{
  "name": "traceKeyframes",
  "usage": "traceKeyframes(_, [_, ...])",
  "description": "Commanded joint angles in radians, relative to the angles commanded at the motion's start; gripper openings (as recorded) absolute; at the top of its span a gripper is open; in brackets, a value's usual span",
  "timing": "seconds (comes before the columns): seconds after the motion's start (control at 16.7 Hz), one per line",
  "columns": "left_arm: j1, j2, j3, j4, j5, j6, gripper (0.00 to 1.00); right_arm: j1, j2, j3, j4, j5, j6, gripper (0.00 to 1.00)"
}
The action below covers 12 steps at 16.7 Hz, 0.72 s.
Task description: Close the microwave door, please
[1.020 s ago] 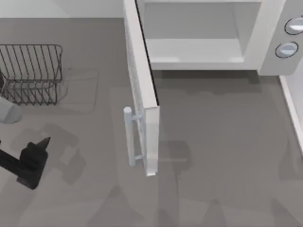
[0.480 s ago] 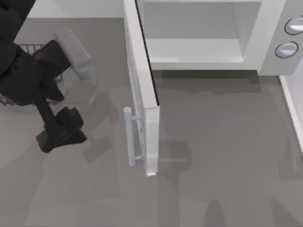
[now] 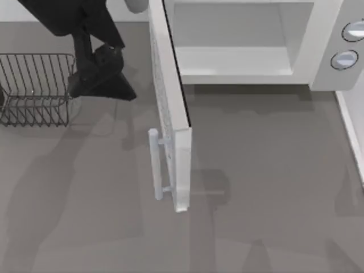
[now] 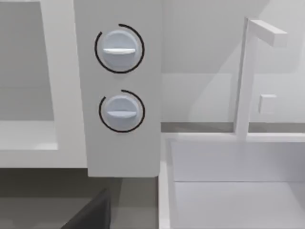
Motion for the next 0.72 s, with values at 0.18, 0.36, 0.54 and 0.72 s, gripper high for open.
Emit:
traceKeyframes(0.18, [0.001, 0.035, 0.097, -0.023, 0.023, 0.041, 1.00, 0.000, 0.000, 0.000, 0.000, 0.000, 0.000, 1.00])
traceKeyframes(0.36, [0.001, 0.038, 0.108, -0.025, 0.026, 0.046, 1.00, 0.000, 0.000, 0.000, 0.000, 0.000, 0.000, 1.00])
traceKeyframes(0.54, [0.005, 0.034, 0.106, -0.023, 0.024, 0.045, 1.00, 0.000, 0.000, 0.000, 0.000, 0.000, 0.000, 1.00])
traceKeyframes(0.72, [-0.011, 0.032, 0.066, 0.018, 0.022, 0.033, 1.00, 0.000, 0.000, 0.000, 0.000, 0.000, 0.000, 1.00])
